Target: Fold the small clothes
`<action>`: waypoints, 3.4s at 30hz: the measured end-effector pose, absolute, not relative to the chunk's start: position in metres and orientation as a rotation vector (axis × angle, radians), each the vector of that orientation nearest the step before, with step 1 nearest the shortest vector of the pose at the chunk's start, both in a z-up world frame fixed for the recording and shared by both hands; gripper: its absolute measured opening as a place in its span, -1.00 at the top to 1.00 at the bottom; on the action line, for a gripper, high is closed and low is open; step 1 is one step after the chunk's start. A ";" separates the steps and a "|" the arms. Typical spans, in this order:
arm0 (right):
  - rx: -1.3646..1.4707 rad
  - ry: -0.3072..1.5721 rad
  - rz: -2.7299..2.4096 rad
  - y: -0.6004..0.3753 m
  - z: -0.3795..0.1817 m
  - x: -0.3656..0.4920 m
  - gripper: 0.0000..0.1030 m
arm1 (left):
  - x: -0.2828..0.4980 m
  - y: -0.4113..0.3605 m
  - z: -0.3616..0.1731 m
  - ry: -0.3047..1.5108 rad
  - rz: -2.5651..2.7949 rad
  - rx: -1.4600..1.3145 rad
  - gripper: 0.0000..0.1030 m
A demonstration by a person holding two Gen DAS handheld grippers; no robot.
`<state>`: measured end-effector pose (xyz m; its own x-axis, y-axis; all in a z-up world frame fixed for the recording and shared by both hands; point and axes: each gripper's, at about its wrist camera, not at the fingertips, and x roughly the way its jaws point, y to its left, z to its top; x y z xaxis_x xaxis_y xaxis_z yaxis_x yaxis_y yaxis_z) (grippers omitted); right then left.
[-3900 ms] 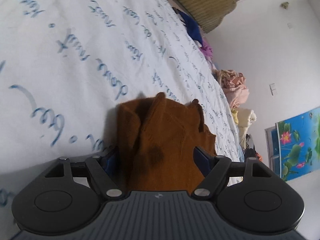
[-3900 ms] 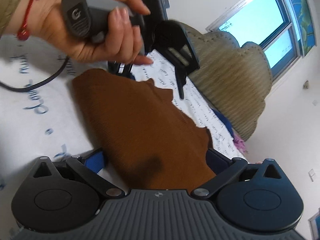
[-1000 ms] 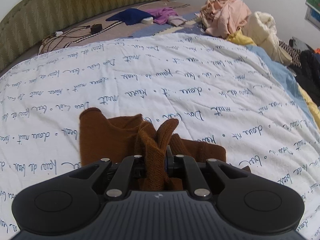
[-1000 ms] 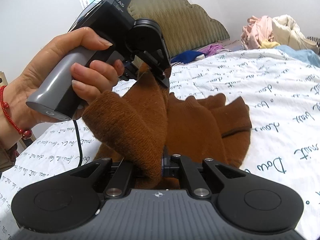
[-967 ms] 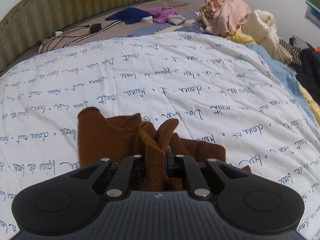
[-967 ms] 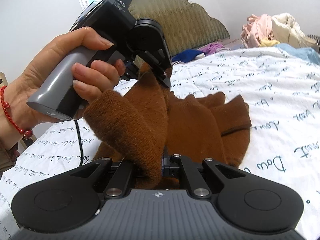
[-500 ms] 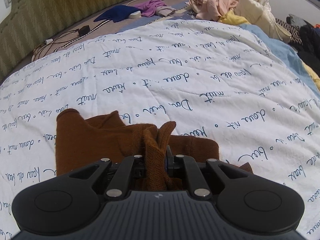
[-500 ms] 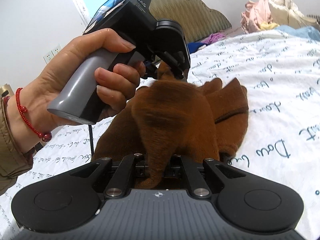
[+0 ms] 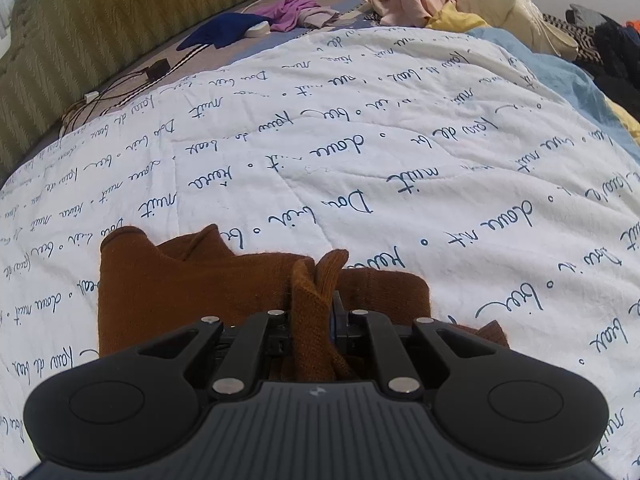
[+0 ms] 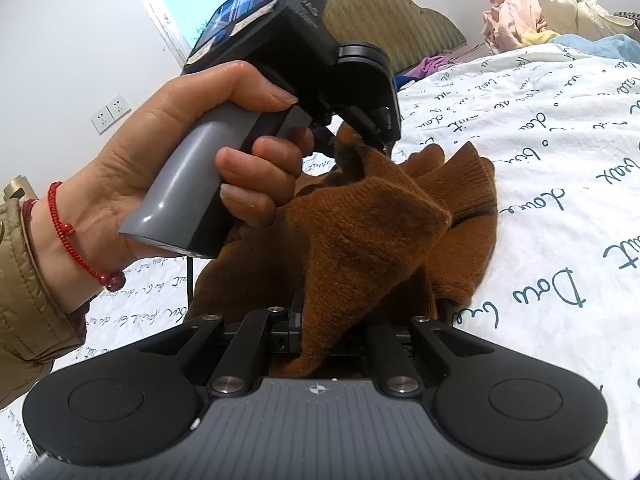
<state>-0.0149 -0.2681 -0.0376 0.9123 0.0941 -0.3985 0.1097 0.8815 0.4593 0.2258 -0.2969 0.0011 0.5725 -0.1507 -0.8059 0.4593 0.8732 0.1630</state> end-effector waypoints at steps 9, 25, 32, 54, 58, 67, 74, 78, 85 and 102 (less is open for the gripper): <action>0.538 0.442 0.004 -0.275 -0.040 -0.013 0.79 | 0.227 -0.304 0.000 0.892 -0.398 0.362 0.41; 0.729 0.414 0.076 -0.305 -0.054 -0.014 0.64 | 0.195 -0.215 0.042 0.687 -0.332 0.320 -0.54; 0.828 0.395 0.106 -0.316 -0.063 -0.015 0.54 | 0.151 -0.142 0.047 0.639 -0.287 0.286 -0.55; 0.972 0.332 0.015 -0.340 -0.049 -0.042 0.12 | 0.033 -0.077 -0.019 0.561 -0.486 0.519 -0.55; 0.936 0.369 -0.026 -0.333 -0.044 -0.040 0.58 | 0.039 -0.075 -0.018 0.552 -0.406 0.464 -0.58; 0.790 0.475 -0.069 -0.316 -0.040 -0.045 0.65 | 0.046 -0.041 -0.020 0.647 -0.374 0.321 -0.59; 0.647 0.460 -0.139 -0.306 -0.021 -0.058 0.49 | 0.027 -0.039 0.021 0.581 -0.473 0.231 -0.56; 0.534 0.411 -0.197 -0.294 -0.005 -0.058 0.49 | 0.043 -0.055 0.032 0.601 -0.462 0.170 -0.60; 0.503 0.512 -0.243 -0.293 -0.021 -0.042 0.47 | 0.060 -0.082 -0.003 0.711 -0.418 0.221 -0.61; 0.757 0.548 -0.028 -0.323 -0.046 -0.022 -0.36 | 0.134 -0.025 -0.044 1.016 -0.691 -0.457 -0.60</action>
<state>-0.0223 -0.3227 -0.0464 0.8601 0.1683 -0.4816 0.2172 0.7333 0.6442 0.1337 -0.0250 -0.0440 0.3475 -0.7099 -0.6126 0.3086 0.7035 -0.6403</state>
